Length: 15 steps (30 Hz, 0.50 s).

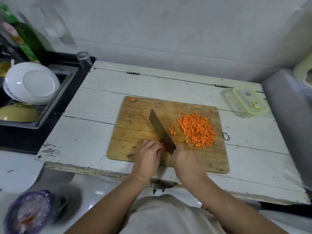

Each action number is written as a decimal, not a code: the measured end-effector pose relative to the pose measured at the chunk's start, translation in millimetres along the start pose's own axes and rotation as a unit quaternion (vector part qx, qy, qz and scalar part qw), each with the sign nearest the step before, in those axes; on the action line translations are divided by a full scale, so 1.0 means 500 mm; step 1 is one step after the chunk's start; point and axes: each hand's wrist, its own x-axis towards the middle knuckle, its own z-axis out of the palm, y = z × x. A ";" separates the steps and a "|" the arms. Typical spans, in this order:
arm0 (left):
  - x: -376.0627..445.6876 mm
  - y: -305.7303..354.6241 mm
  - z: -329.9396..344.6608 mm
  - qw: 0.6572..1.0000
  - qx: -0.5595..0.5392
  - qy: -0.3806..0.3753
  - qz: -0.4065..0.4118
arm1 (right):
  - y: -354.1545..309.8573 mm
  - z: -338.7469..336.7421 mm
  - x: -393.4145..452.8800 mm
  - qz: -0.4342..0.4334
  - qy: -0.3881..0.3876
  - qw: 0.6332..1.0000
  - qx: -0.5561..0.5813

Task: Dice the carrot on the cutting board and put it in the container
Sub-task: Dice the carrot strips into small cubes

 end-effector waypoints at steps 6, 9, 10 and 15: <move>-0.008 0.004 -0.016 1.000 -0.009 -0.013 -0.025 | 0.049 -0.027 -0.008 0.002 0.040 0.997 0.071; -0.008 0.008 -0.011 0.998 -0.007 -0.016 -0.059 | 0.065 -0.037 -0.043 -0.005 0.028 0.998 0.061; -0.009 0.011 -0.011 0.998 -0.006 -0.014 -0.064 | 0.066 -0.038 -0.050 -0.009 0.020 0.998 0.050; -0.007 0.016 -0.009 0.998 0.007 -0.005 -0.069 | 0.043 -0.022 -0.079 -0.014 -0.061 0.998 -0.020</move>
